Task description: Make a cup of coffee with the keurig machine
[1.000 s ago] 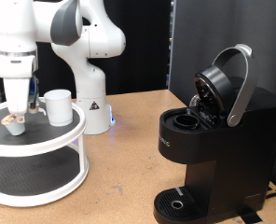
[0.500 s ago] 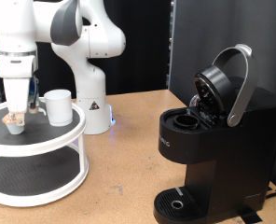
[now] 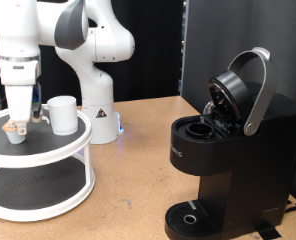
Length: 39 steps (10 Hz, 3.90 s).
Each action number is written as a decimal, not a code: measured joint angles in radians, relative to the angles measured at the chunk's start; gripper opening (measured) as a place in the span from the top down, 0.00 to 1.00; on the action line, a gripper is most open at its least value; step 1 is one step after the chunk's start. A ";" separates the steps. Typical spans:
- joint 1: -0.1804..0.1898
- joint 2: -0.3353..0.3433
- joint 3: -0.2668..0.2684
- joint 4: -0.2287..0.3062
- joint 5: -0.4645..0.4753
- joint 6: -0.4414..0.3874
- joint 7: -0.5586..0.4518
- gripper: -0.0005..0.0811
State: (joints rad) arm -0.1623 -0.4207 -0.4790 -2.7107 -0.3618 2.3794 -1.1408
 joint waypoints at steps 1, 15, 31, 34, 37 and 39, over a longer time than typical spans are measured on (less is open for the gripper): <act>-0.003 -0.012 -0.007 -0.011 -0.007 0.000 -0.025 0.00; -0.086 -0.051 -0.040 -0.090 -0.110 0.104 -0.059 0.00; -0.088 0.008 -0.040 -0.091 -0.084 0.140 -0.047 0.47; -0.088 0.008 -0.040 -0.091 -0.081 0.140 -0.047 0.51; -0.081 -0.004 -0.039 -0.077 -0.049 0.085 -0.057 0.53; -0.065 -0.046 -0.034 -0.053 0.004 -0.015 -0.085 0.54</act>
State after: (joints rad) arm -0.2274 -0.4663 -0.5131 -2.7633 -0.3577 2.3645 -1.2255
